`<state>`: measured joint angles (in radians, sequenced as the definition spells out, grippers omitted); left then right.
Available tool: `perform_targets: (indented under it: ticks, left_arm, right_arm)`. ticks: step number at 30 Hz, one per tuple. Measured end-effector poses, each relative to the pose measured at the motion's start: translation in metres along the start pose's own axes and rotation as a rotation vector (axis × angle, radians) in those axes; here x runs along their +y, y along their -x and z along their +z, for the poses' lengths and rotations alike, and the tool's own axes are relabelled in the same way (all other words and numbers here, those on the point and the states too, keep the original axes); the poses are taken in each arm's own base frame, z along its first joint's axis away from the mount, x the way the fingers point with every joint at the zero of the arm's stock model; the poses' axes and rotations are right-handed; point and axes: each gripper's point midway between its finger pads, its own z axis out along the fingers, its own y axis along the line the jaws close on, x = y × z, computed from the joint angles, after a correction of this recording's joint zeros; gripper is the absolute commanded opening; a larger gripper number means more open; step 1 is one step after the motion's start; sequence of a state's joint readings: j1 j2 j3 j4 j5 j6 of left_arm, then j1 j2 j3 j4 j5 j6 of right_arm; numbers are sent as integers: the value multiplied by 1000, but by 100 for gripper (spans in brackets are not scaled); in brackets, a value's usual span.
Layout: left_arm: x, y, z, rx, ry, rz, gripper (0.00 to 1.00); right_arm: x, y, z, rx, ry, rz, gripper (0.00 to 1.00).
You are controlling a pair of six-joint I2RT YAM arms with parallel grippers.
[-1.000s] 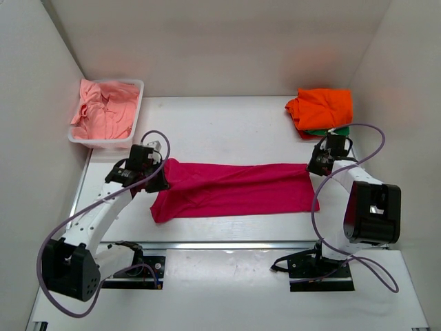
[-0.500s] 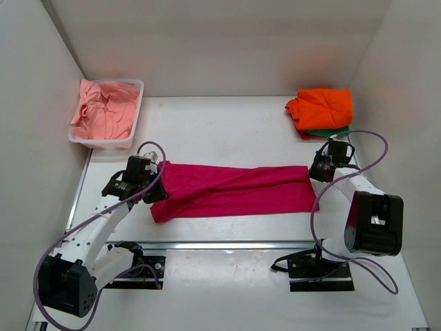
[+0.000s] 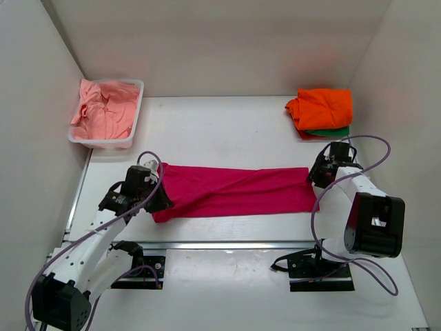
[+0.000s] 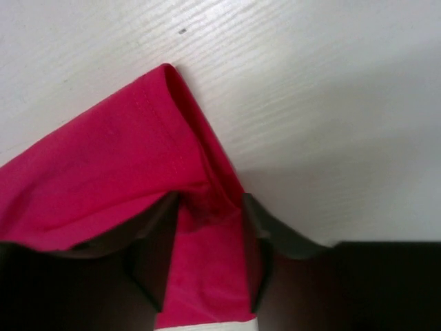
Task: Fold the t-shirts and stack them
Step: Fold the other side of the tshirt into a rectangle, then rotate the tshirt 90 degrees
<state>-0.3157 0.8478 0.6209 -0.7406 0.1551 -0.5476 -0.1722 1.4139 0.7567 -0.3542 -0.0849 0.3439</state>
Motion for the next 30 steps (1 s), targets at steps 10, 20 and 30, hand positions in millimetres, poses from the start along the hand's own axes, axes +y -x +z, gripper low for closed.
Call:
perform_targets:
  ticks: [10, 20, 30]
  left_arm:
    - [-23, 12, -15, -30, -80, -16, 55]
    - [-36, 18, 29, 8, -84, -24, 53]
    - [-11, -6, 104, 206, 104, -31, 49]
  right_arm:
    - [13, 15, -7, -39, 9, -31, 64]
    - [82, 29, -16, -104, 167, -223, 55]
    - [68, -23, 26, 95, 121, -228, 54]
